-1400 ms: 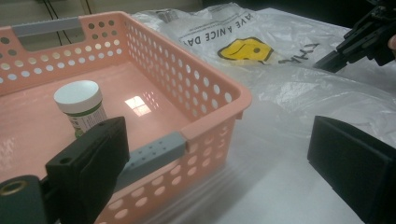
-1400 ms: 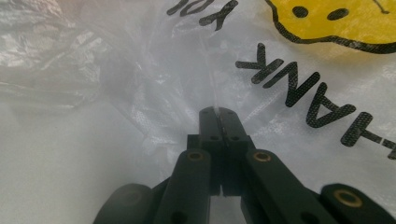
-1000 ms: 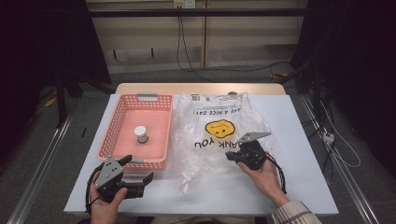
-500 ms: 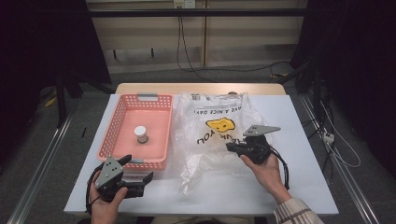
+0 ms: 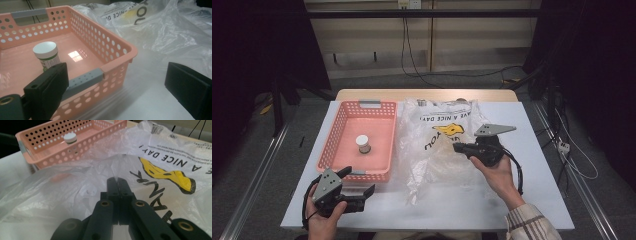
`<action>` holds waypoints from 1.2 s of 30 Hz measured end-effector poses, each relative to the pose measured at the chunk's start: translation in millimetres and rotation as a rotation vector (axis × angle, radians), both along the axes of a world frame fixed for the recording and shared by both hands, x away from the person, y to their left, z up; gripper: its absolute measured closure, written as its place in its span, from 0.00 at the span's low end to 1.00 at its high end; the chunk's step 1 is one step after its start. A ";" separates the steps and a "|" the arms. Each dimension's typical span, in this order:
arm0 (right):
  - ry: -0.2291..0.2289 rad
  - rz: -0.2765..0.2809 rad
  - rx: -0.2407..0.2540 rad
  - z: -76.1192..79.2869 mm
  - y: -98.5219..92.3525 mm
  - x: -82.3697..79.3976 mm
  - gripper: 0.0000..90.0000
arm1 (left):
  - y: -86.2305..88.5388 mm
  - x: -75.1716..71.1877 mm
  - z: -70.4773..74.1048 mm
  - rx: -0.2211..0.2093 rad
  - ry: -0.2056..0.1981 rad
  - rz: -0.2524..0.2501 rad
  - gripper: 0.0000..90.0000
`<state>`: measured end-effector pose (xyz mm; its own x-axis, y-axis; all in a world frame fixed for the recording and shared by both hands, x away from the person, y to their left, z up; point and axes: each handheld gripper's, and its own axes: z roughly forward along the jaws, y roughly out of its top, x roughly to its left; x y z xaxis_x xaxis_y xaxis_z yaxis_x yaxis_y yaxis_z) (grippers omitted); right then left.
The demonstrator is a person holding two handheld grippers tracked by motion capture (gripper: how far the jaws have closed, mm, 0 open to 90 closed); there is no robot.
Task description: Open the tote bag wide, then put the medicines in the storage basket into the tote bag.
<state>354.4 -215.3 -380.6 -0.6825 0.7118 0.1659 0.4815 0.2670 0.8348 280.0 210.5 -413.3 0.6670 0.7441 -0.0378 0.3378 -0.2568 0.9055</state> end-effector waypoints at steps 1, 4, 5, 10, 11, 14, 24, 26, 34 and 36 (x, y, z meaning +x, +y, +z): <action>-0.006 0.000 0.007 3.2 0.4 1.2 1.00 | -0.1 0.1 -0.1 0.001 0.000 0.000 0.06; -0.021 -0.002 0.017 10.1 1.3 3.9 1.00 | -0.8 0.9 -0.3 0.007 0.001 -0.005 0.06; -0.026 -0.001 0.023 12.5 1.0 4.9 1.00 | -1.1 1.1 -0.3 0.008 0.000 -0.005 0.06; -0.054 -0.016 0.052 21.7 -1.6 10.8 1.00 | -2.1 3.3 -1.8 0.014 0.006 -0.007 0.06; -0.059 -0.017 0.060 22.8 -1.9 11.5 1.00 | -2.0 3.0 -1.7 0.014 0.005 -0.005 0.06; -0.072 -0.018 0.063 23.3 -2.0 12.7 1.00 | -0.3 1.9 -0.6 0.007 -0.001 0.000 0.06; -0.064 -0.016 0.067 17.8 -6.5 13.9 1.00 | 1.1 1.2 5.9 0.009 0.000 -0.032 0.07; -0.064 -0.013 0.069 18.4 -7.1 14.9 1.00 | 2.9 4.1 7.4 0.011 0.009 -0.036 0.07; -0.057 -0.007 0.081 17.4 -8.7 15.7 1.00 | 5.9 14.1 18.2 0.009 0.060 -0.006 0.08; -0.056 -0.006 0.077 16.2 -8.4 15.5 1.00 | 4.2 18.8 22.3 0.009 0.082 -0.007 0.08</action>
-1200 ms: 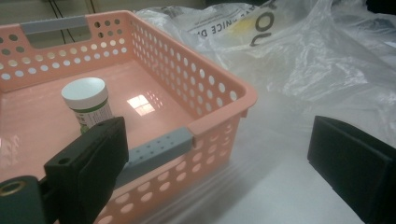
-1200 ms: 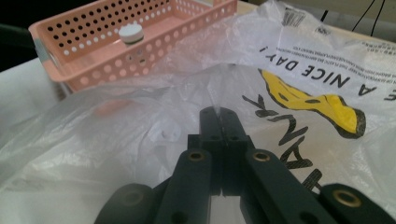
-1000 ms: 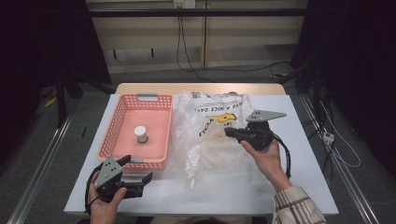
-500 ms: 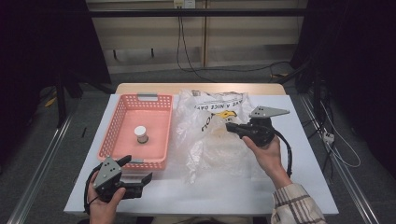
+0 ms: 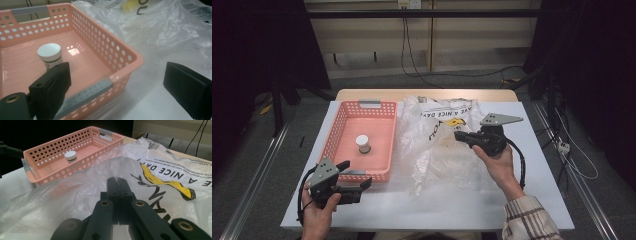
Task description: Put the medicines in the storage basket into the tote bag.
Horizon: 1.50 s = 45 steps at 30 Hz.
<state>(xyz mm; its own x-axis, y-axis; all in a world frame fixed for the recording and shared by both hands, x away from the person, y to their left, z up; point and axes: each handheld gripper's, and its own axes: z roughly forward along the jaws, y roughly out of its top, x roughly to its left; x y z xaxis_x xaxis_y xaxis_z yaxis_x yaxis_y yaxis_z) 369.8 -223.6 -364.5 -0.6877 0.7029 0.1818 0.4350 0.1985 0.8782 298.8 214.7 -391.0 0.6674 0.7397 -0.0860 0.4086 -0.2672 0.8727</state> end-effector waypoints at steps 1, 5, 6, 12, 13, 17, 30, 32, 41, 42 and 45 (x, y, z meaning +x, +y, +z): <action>0.002 0.001 -0.004 -1.0 0.7 -0.2 1.00 | -0.6 2.0 1.9 0.014 0.007 -0.003 0.08; 0.008 0.014 -0.013 -3.2 3.5 -1.0 1.00 | -1.8 11.1 6.4 0.044 0.019 -0.024 0.11; 0.007 0.015 -0.010 -2.9 3.8 -1.1 1.00 | -1.5 12.9 7.4 0.053 0.015 -0.024 0.11; 0.010 0.018 -0.011 -3.2 4.0 -0.4 1.00 | 0.7 31.5 15.5 0.095 0.023 -0.054 0.11; 0.010 0.018 -0.011 -3.3 4.1 -0.3 1.00 | 0.8 35.0 17.8 0.109 0.031 -0.060 0.12; 0.011 0.013 -0.009 -3.3 3.3 -0.2 1.00 | -1.1 45.1 20.7 0.119 0.052 -0.069 0.13; 0.011 0.020 -0.014 -3.4 4.6 -1.2 1.00 | -2.7 78.2 13.6 0.147 0.070 -0.066 0.12; 0.011 0.019 -0.014 -3.4 4.2 -1.1 1.00 | -4.7 83.8 13.5 0.152 0.100 -0.085 0.12; 0.013 0.019 -0.016 -4.3 4.7 -1.0 1.00 | -11.1 105.9 17.1 0.176 0.081 -0.070 0.12; 0.013 0.019 -0.017 -4.4 4.8 -1.1 1.00 | -11.8 108.1 17.9 0.173 0.079 -0.062 0.13; 0.013 0.020 -0.015 -4.1 4.6 -1.4 1.00 | -13.1 114.3 18.0 0.172 0.078 -0.057 0.13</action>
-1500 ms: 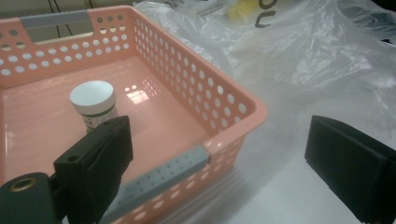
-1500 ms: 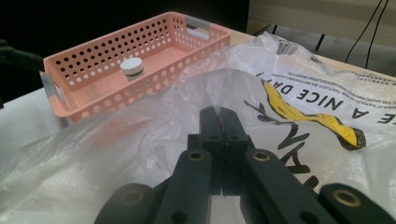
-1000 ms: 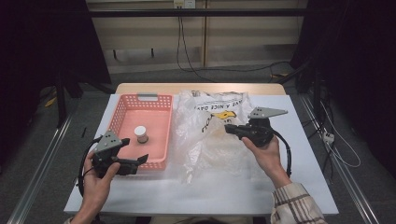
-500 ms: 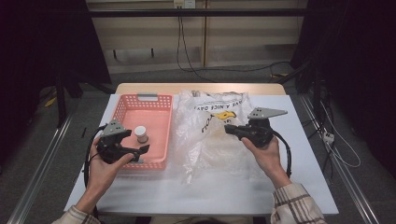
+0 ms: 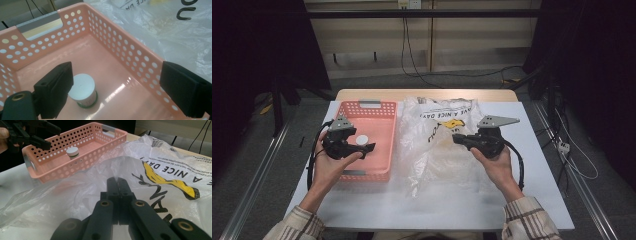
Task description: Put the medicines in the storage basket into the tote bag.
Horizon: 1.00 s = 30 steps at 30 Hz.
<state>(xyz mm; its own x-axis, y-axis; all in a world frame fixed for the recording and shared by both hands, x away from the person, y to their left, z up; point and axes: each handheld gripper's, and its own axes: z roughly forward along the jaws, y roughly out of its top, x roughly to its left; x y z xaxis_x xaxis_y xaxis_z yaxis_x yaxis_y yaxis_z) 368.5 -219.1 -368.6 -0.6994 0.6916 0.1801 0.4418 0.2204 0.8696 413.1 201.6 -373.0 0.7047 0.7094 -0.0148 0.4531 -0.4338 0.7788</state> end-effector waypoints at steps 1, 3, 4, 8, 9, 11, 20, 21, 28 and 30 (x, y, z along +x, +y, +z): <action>0.000 -0.001 0.000 0.0 -0.1 0.0 1.00 | 0.1 1.6 -0.7 0.003 0.000 0.001 0.13; 0.000 0.000 -0.002 -0.1 -0.3 0.0 1.00 | -0.4 4.7 -3.4 0.000 0.003 0.014 0.13; 0.000 -0.001 -0.002 -0.2 -0.3 0.1 1.00 | -0.5 5.9 -4.2 0.008 -0.011 0.017 0.15; 0.000 0.000 -0.007 -0.9 0.1 0.3 1.00 | 1.0 11.4 -5.3 -0.017 -0.006 0.037 0.16; 0.001 0.001 -0.007 -1.1 0.2 0.5 1.00 | 1.1 13.5 -5.9 -0.003 -0.006 0.040 0.16; 0.002 0.002 -0.009 -1.5 0.5 0.7 1.00 | 0.9 18.3 -9.0 0.001 0.007 0.049 0.16; 0.002 0.002 -0.011 -1.8 0.3 0.8 1.00 | 0.6 42.1 -30.0 0.063 0.098 0.107 0.21; 0.002 0.003 -0.013 -1.8 0.4 0.6 1.00 | 1.5 44.9 -34.0 0.076 0.126 0.108 0.21; 0.009 0.003 -0.020 -4.5 0.9 1.5 1.00 | -2.0 54.5 -43.4 0.130 0.200 0.140 0.31; 0.007 0.007 -0.023 -4.1 1.4 0.9 1.00 | -1.2 54.4 -43.5 0.127 0.213 0.138 0.32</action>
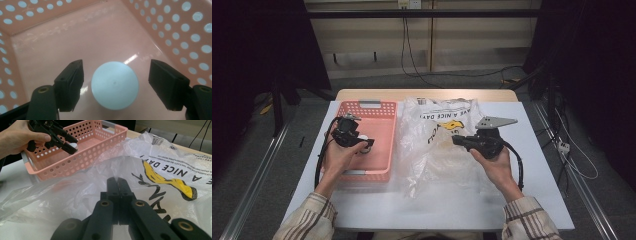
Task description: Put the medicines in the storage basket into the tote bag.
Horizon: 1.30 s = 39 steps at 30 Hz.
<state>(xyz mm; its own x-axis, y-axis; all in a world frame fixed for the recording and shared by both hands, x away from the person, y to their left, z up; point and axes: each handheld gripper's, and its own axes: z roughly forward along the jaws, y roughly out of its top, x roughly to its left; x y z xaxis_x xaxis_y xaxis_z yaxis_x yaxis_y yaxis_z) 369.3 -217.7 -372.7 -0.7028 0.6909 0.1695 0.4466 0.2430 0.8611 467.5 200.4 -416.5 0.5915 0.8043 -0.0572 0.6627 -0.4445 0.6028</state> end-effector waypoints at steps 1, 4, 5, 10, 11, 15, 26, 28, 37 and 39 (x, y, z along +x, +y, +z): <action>0.000 -0.001 0.001 -0.2 0.0 0.1 1.00 | 0.3 -0.3 0.6 -0.003 0.003 -0.002 0.32; 0.001 -0.001 0.001 -0.5 -0.1 -0.1 1.00 | 2.4 -0.8 1.3 0.032 0.018 -0.021 0.27; -0.001 0.000 0.001 -0.4 -0.2 -0.4 1.00 | 3.2 -0.8 0.7 0.027 0.020 -0.010 0.28; 0.001 -0.001 -0.002 -1.5 0.2 -0.4 1.00 | 5.6 -0.4 1.3 0.031 0.028 -0.029 0.44; 0.002 0.000 -0.002 -1.7 0.4 -0.5 1.00 | 5.3 -0.5 1.3 0.033 0.030 -0.032 0.49; 0.000 0.000 -0.005 -1.6 0.6 -0.7 1.00 | 5.2 0.6 -2.4 0.040 0.054 -0.050 0.54; -0.005 -0.005 0.001 -0.1 -1.6 -1.3 1.00 | 0.9 -4.5 6.5 0.023 -0.007 -0.058 0.57; -0.004 -0.004 0.000 -0.5 -1.6 -1.3 1.00 | 1.3 -5.8 9.7 0.001 -0.023 -0.060 0.57; -0.018 -0.011 0.001 2.0 -4.5 -2.5 1.00 | 6.3 -16.8 27.1 -0.064 -0.084 -0.067 0.57; -0.018 -0.015 0.002 2.1 -5.8 -2.4 1.00 | 5.8 -20.4 31.5 -0.079 -0.104 -0.069 0.57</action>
<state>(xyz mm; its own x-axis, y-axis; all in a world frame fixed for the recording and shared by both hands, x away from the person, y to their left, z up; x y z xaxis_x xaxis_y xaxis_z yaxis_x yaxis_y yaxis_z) 367.0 -223.5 -370.6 -0.6955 0.7008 0.1585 0.4347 0.2348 0.8694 447.1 206.2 -384.9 0.6512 0.7570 -0.0542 0.5646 -0.4355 0.7011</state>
